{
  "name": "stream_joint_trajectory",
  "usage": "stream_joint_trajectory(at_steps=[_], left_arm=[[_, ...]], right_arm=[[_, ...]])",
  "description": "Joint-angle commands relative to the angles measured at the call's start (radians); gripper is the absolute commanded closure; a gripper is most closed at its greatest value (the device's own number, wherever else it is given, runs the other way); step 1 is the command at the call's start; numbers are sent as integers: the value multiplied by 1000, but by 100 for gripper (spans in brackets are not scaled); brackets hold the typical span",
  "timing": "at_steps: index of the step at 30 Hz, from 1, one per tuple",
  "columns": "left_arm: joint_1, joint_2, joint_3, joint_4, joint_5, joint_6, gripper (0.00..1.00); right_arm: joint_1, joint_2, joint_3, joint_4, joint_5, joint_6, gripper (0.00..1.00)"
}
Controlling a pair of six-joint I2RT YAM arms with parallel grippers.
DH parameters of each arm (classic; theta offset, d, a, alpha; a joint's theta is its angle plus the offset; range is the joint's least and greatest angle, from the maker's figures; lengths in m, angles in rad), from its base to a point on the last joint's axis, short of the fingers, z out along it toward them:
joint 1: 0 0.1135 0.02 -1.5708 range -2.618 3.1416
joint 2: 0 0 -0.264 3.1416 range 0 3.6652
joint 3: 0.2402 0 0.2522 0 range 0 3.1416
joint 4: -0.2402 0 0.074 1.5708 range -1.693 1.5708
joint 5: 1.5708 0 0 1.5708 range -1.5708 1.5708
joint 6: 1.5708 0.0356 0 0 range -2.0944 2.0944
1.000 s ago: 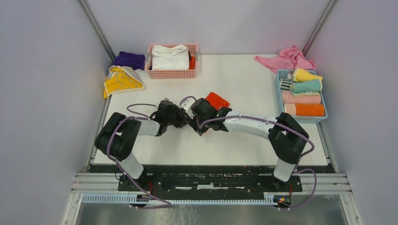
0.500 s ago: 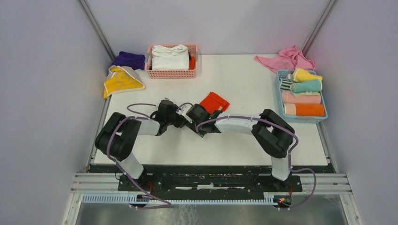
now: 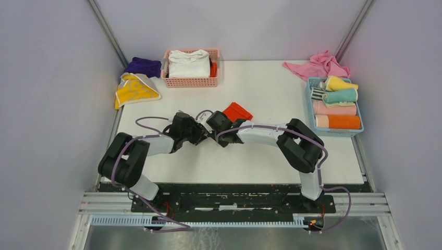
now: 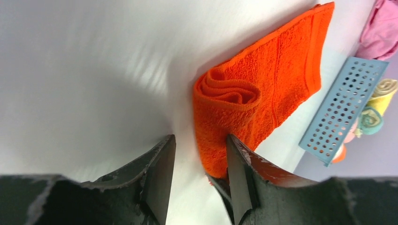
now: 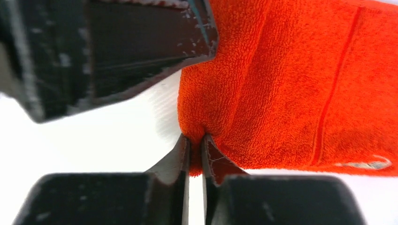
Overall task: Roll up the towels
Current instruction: Roll the towel at the center of the board.
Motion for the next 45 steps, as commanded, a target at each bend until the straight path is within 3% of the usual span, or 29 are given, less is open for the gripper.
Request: stream_joint_trajectory(at_steps=[1,4,10,16,26,37,45], left_arm=[[13,-139,-69,-258,-124,85,45],[14,-268,-88,-328,-148,104,40],[15,-485,-103,-493,-170,120,36],[14,-597,-121,-560,-148,107,34],[13,-534,-119,-475,-61,95,32],[14,-373,-40,-352,9,97,32],[14,-269,17,-291,22,106,32]], right_arm=[[-10,-5,-31,-67,-350,87,92],[-25,-38,-43,-27,-519,141,99],[-102,-92,-146,205,-826,336,100],[-184,-77,-242,445,-984,556,100],[-287,21,-364,763,-1074,885,99],[-363,151,-383,805,-1100,1014,98],[-399,210,-363,763,-1101,1021,97]])
